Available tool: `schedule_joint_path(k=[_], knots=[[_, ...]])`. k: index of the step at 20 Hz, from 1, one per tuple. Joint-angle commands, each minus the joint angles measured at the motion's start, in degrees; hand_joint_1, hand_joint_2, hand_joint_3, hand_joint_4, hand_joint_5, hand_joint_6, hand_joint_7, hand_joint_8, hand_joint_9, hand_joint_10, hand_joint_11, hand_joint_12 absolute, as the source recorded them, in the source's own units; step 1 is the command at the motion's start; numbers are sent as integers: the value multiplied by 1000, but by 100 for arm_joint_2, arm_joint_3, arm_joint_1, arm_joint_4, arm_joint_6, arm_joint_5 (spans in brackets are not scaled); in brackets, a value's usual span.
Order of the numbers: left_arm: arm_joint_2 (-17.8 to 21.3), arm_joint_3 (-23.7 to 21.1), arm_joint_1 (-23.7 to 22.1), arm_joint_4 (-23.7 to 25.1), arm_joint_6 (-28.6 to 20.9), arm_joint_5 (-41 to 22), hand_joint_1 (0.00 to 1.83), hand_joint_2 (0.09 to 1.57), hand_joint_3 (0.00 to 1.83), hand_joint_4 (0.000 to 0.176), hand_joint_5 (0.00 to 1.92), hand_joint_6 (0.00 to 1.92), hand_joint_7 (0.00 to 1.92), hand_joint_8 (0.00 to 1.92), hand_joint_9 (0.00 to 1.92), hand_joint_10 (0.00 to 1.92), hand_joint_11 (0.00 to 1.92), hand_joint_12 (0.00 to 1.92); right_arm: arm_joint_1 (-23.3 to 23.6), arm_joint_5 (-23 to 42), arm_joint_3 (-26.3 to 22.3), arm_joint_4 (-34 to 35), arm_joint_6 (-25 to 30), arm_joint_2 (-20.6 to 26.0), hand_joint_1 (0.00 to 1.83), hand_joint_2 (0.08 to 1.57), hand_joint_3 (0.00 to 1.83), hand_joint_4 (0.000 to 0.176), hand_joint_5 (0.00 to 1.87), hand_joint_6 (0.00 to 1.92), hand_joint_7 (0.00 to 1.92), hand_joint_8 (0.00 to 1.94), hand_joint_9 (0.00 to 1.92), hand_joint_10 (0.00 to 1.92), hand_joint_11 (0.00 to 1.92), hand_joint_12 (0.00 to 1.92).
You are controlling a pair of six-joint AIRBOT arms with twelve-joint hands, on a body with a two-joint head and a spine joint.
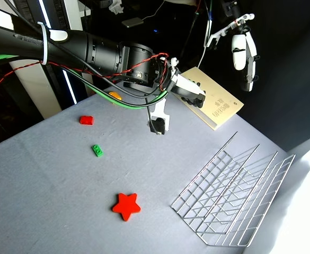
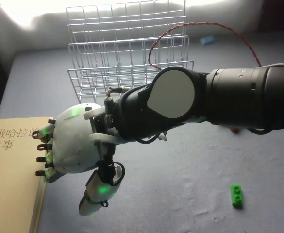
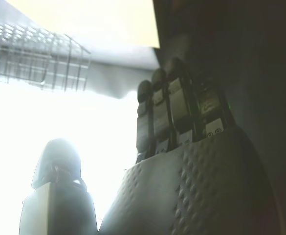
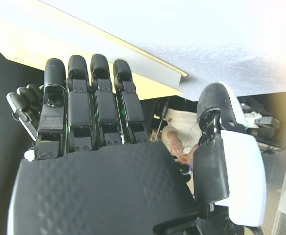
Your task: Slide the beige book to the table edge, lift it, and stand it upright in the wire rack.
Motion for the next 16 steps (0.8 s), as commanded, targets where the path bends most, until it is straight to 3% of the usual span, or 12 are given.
schedule_joint_path(k=[1,16], knots=[[12,81,-16,-240,12,-460,186,1137,2,0,308,0,320,0,335,2,0,886,35,-298,4,160,-6,-1,99,1125,2,0,339,1,353,0,347,2,0,867],[12,116,-22,-336,102,-401,188,1130,2,0,326,0,334,1,328,1,0,871,-94,-389,87,159,-26,-74,69,1139,2,0,301,2,320,1,315,1,0,818]])
